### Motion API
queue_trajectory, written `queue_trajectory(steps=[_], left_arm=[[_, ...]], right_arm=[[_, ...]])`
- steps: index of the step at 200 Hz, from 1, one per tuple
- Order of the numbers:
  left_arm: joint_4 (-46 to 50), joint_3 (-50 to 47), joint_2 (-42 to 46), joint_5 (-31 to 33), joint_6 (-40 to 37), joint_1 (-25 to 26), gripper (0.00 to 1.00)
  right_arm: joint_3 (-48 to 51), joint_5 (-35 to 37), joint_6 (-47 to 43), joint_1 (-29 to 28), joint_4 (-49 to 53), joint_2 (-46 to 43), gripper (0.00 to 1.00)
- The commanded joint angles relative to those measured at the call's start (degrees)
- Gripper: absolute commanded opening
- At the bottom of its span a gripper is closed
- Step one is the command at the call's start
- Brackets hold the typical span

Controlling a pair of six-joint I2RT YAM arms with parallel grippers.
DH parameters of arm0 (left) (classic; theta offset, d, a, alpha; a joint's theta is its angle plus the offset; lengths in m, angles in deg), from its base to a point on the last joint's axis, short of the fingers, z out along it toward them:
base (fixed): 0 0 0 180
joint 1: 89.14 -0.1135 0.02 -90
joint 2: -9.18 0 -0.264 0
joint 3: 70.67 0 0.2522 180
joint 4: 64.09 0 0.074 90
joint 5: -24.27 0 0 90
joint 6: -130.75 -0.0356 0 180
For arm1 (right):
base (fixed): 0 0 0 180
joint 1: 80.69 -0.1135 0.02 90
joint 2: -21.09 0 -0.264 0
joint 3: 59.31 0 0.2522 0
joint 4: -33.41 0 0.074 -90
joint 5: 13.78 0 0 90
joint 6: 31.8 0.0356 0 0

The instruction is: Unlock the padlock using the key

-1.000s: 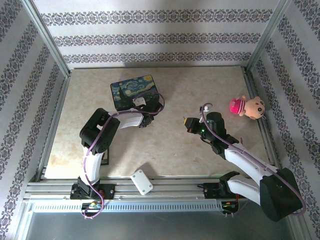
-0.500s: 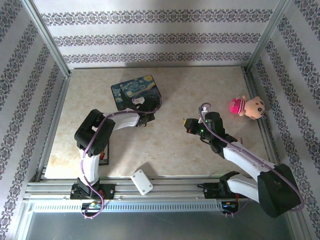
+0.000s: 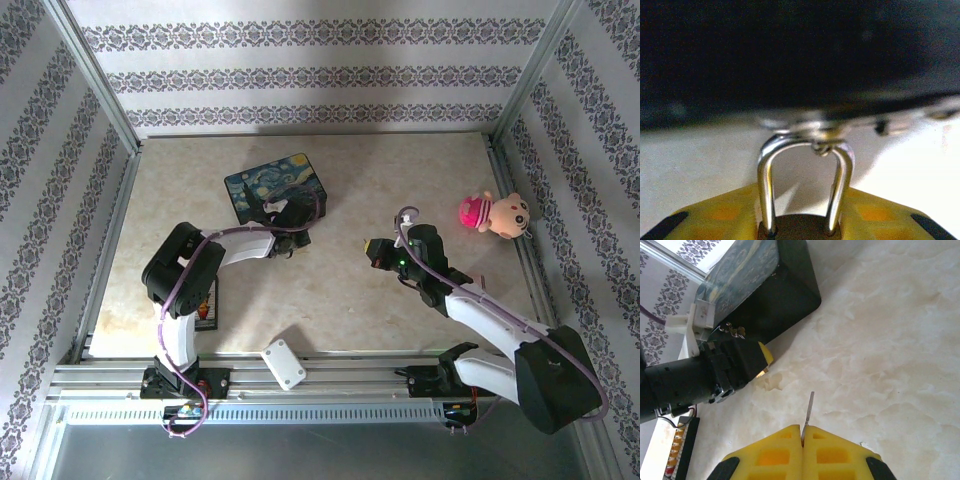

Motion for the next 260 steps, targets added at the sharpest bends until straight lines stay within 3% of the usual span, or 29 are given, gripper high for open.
queue_trajectory(steps=[1, 96, 132, 169, 241, 260], left_arm=[[4.0, 0.3, -2.0, 2.1, 0.4, 0.4, 0.41], [9.5, 6.4, -5.9, 6.8, 0.0, 0.5, 0.47], [13.9, 9.3, -7.0, 11.5, -0.1, 0.9, 0.46], [16.5, 10.8, -7.9, 13.9, 0.0, 0.9, 0.43], [17.0, 10.2, -7.3, 11.7, 1.9, 2.0, 0.34], [15.9, 9.5, -6.7, 10.4, 1.9, 2.3, 0.25]], right_arm=[[0.0, 0.3, -0.2, -0.6, -0.8, -0.8, 0.00], [-1.3, 0.0, -1.0, -0.7, -1.2, 0.5, 0.00], [-1.8, -0.7, -1.3, -0.7, -2.0, 2.1, 0.00], [-2.7, -2.0, -2.2, -0.6, -2.8, 4.3, 0.00], [-4.7, -4.9, -3.1, 0.0, -3.4, 7.2, 0.00], [-4.3, -4.9, -2.8, -0.1, -3.9, 7.5, 0.00]])
